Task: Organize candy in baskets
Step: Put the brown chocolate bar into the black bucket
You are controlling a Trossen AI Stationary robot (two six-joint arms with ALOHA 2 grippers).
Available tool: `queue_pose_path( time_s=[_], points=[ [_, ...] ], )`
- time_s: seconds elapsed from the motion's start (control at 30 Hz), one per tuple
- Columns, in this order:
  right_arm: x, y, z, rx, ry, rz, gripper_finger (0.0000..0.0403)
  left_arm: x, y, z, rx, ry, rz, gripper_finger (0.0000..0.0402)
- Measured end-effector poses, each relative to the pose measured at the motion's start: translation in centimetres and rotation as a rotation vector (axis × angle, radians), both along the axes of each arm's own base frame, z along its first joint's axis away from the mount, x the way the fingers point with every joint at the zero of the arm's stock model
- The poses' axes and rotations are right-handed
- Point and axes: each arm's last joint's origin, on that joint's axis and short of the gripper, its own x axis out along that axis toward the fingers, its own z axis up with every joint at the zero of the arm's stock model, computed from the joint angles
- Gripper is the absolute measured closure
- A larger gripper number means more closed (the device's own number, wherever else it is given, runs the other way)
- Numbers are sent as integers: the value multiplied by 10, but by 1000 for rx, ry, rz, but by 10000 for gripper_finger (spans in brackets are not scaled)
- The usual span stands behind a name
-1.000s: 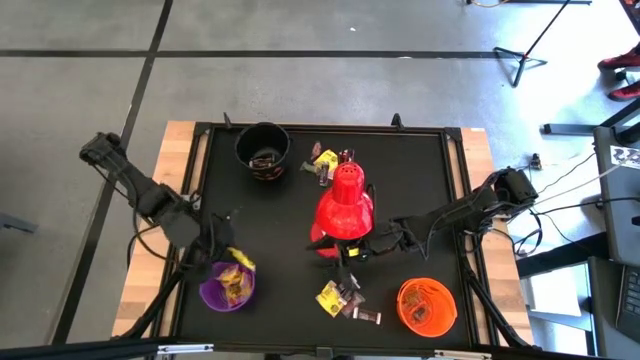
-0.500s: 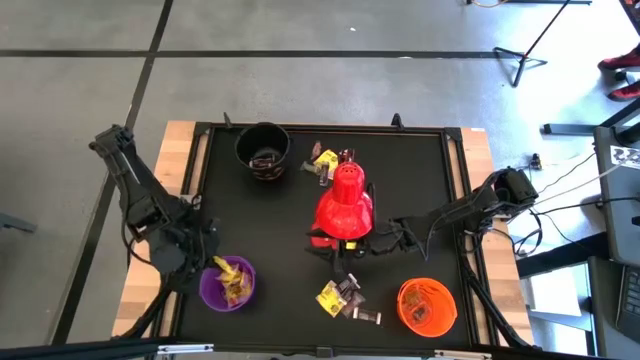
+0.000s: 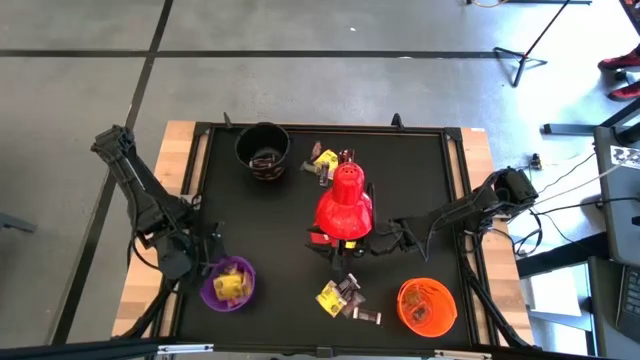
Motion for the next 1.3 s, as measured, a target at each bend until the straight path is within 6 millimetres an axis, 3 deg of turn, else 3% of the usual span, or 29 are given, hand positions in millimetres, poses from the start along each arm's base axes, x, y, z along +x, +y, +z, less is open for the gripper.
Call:
queue_pose_path(
  time_s=[0.33,0.6,0.9,1.17,1.3],
  points=[
    [-3,-4,-14,-74,138,-104,205,22,0,18,65,-287,14,249],
    [-7,-8,-24,-197,246,-186,205,41,8,32,47,-413,-5,249],
    [-9,-14,-22,-350,258,-395,205,65,38,36,73,-432,-46,249],
    [-3,-28,-18,-198,189,-432,205,80,73,35,-84,-371,-54,249],
    [-4,-29,-23,-205,237,-402,205,81,77,25,-30,-370,-45,249]
  ],
)
